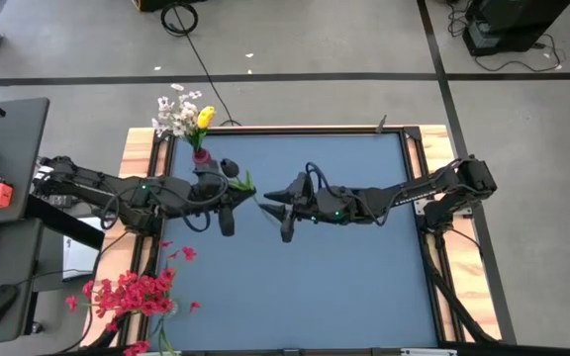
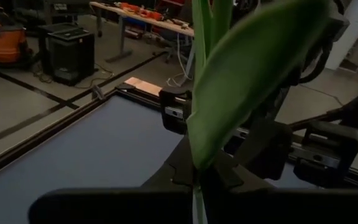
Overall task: Sort flowers into vase by color
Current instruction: Put the black tulip into the transparent vase
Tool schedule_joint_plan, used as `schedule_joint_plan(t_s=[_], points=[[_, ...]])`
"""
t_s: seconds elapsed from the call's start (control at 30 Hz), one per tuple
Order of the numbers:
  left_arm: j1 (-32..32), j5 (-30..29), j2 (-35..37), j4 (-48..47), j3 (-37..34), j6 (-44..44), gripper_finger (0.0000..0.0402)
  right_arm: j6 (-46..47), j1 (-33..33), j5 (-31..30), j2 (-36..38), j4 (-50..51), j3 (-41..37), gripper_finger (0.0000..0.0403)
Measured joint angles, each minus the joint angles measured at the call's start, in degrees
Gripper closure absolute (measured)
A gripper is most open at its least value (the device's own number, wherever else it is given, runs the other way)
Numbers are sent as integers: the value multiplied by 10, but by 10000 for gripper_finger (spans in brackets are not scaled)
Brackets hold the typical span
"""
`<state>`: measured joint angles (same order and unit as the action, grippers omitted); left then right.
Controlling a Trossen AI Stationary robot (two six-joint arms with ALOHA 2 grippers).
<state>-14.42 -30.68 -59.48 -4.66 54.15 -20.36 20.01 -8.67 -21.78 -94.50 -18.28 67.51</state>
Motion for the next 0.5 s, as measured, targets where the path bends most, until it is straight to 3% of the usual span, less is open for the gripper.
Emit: schedule_joint_plan(t_s=[0.27, 0.5], points=[[-3, 46, 6, -20, 0, 0, 387, 18, 0, 0, 0, 4, 0, 247], [-21, 49, 34, -47, 0, 2, 387, 50, 0, 5, 0, 14, 0, 248]])
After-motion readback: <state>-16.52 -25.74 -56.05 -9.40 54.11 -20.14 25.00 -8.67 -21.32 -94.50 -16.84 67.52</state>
